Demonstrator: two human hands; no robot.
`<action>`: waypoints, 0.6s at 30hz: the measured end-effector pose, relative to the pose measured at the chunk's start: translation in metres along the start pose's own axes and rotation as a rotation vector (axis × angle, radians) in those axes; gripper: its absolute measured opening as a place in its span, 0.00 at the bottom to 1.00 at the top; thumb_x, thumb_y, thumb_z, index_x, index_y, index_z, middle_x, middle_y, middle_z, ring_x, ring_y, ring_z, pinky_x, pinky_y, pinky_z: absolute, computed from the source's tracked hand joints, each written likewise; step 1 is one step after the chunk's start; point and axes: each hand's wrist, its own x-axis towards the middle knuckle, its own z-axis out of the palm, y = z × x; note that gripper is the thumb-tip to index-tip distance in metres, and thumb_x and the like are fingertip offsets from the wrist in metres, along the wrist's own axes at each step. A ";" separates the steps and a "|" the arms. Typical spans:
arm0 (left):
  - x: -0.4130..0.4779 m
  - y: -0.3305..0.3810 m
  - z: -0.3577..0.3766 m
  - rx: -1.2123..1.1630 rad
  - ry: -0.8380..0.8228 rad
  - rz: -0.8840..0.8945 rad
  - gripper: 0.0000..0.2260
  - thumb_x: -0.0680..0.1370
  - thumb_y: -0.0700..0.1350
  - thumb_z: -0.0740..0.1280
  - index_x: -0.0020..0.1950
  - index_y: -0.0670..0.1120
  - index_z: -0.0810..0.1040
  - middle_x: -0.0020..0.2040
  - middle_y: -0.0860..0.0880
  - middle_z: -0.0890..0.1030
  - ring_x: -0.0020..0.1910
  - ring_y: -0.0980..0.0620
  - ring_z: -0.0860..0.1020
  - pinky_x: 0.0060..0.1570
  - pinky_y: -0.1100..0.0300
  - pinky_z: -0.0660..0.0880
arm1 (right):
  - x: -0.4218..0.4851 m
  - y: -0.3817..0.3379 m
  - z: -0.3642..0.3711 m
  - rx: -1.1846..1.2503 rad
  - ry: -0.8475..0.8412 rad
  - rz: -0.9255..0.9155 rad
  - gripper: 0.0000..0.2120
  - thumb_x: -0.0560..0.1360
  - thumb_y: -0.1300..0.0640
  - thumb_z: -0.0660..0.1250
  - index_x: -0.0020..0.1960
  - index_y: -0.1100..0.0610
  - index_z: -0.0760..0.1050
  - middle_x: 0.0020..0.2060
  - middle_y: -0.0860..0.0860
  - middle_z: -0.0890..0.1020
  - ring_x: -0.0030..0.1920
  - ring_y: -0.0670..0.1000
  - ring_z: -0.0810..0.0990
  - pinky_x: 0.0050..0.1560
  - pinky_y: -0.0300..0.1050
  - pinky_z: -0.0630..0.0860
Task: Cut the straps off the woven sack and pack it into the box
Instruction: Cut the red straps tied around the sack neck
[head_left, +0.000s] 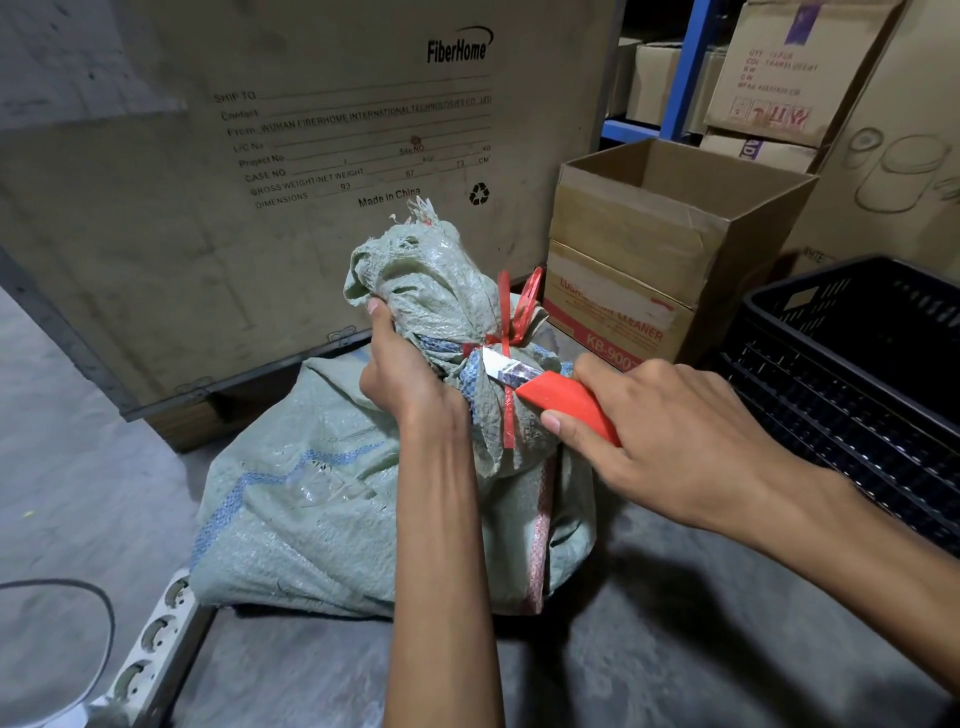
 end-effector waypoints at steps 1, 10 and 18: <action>0.000 0.000 0.000 0.000 0.000 -0.001 0.12 0.75 0.49 0.76 0.47 0.41 0.82 0.47 0.43 0.87 0.44 0.44 0.87 0.46 0.45 0.85 | 0.000 0.000 0.000 -0.001 0.000 0.000 0.16 0.77 0.32 0.50 0.47 0.45 0.60 0.29 0.43 0.66 0.29 0.49 0.65 0.35 0.47 0.65; -0.003 -0.001 0.001 0.003 0.001 -0.019 0.12 0.76 0.50 0.75 0.47 0.41 0.81 0.47 0.43 0.87 0.42 0.44 0.87 0.45 0.44 0.85 | 0.000 0.004 0.005 0.031 0.062 -0.025 0.17 0.77 0.32 0.49 0.47 0.46 0.61 0.30 0.44 0.68 0.31 0.51 0.70 0.33 0.47 0.69; -0.004 0.000 0.004 -0.011 0.035 0.019 0.12 0.77 0.51 0.74 0.43 0.42 0.81 0.44 0.44 0.87 0.41 0.45 0.87 0.43 0.48 0.85 | 0.004 -0.001 0.013 0.032 0.222 -0.005 0.17 0.77 0.34 0.55 0.48 0.48 0.65 0.33 0.47 0.79 0.33 0.55 0.81 0.30 0.43 0.64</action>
